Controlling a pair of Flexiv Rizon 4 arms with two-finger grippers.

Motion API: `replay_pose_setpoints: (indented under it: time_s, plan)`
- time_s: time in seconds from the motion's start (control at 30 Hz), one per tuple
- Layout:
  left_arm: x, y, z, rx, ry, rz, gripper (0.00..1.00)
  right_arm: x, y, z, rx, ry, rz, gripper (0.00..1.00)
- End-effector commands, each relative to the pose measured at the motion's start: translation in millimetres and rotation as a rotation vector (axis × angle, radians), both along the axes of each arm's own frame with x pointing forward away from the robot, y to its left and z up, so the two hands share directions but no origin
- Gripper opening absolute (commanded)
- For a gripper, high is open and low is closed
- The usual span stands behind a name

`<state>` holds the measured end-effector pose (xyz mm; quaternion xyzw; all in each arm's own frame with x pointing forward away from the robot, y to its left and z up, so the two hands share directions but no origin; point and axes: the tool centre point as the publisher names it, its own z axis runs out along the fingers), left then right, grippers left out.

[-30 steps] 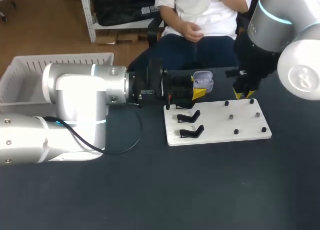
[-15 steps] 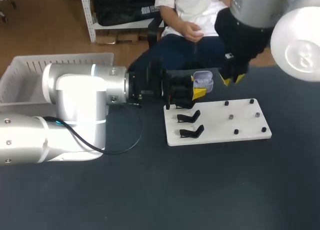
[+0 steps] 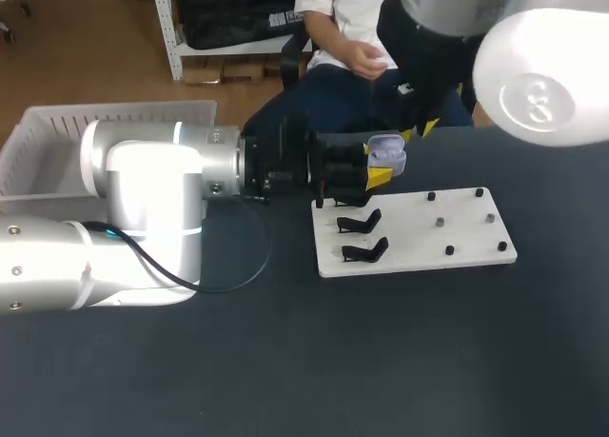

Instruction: Pick up each earbud case from the left stands, insert the matching earbuds, close the lid, and place the case in the box.

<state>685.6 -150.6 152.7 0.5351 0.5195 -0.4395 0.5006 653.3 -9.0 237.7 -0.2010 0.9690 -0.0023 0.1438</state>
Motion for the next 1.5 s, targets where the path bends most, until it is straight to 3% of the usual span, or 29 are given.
replay_pose_setpoints:
  time_s: [0.03,0.43,1.5]
  plan:
    - [-2.6,-0.3,-1.3,-0.006,-0.006,0.01,0.0,8.0,11.5,-3.3,-0.011,0.006,-0.005,0.0]
    - [-2.6,-0.3,-1.3,-0.006,-0.006,0.01,0.0,8.0,31.2,-21.8,-0.021,0.006,0.047,0.0]
    - [-2.6,-0.3,-1.3,-0.006,-0.006,0.01,0.0,10.4,30.8,-36.1,-0.005,0.006,0.039,0.0]
